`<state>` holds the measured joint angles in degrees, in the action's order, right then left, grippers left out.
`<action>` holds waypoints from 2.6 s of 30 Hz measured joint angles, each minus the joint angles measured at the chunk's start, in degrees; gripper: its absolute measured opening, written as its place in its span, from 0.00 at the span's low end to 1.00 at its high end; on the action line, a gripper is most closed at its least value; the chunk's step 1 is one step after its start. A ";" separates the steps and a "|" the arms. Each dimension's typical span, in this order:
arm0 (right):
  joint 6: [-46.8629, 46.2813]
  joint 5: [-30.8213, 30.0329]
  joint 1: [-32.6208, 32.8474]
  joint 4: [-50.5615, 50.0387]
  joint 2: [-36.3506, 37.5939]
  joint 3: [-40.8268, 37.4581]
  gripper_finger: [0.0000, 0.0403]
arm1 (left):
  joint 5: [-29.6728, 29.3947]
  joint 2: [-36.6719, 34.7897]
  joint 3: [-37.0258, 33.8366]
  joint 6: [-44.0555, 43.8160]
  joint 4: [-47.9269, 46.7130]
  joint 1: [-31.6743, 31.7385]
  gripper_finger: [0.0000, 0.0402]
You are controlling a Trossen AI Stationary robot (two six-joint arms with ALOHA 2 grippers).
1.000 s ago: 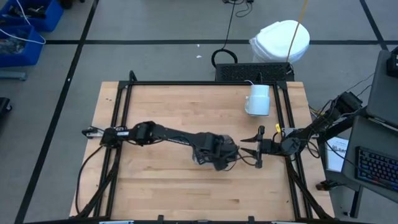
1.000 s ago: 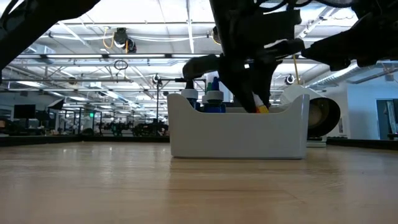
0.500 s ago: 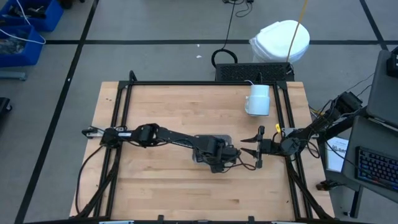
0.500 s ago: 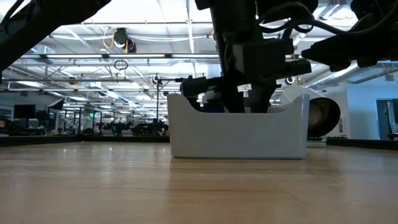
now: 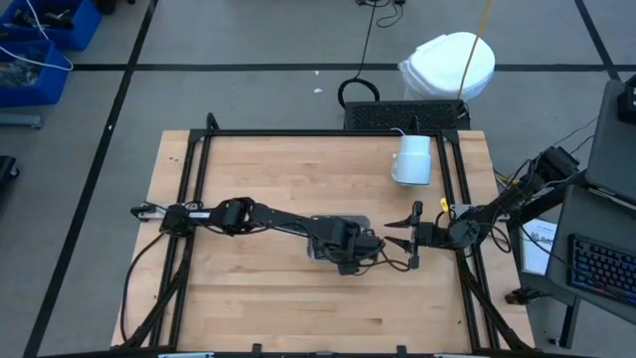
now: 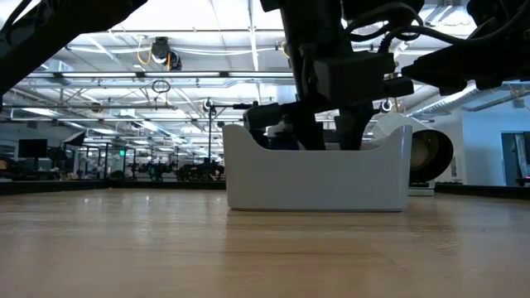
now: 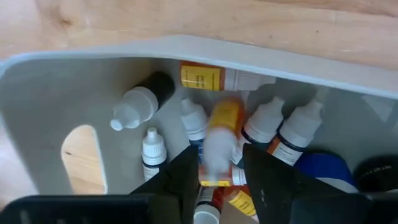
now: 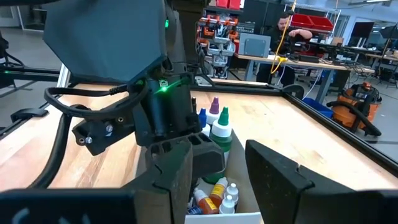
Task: Pick & Place food coloring
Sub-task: Put the small orange food coloring into the gray bin, then adjust the big blue food coloring in the gray bin
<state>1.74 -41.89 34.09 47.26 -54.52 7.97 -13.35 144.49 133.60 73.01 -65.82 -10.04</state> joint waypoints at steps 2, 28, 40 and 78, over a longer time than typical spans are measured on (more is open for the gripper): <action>0.00 0.00 0.00 0.01 0.00 0.00 0.35 | -0.21 0.00 0.00 0.00 0.00 0.00 0.35; 0.24 0.09 0.02 1.02 -0.02 0.02 0.35 | -36.75 -9.60 1.38 -0.61 7.04 -15.52 0.38; -2.82 0.14 0.12 -0.79 -0.04 0.02 0.35 | -16.28 -45.72 -10.75 -84.79 -19.24 -18.06 0.02; -6.41 34.54 -25.46 -75.50 -20.07 45.29 0.28 | 4.40 -89.26 -125.17 -61.17 109.48 9.70 0.09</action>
<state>-4.67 -7.35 8.62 -28.24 -74.59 53.26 -8.95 55.22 8.43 11.85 43.66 -0.34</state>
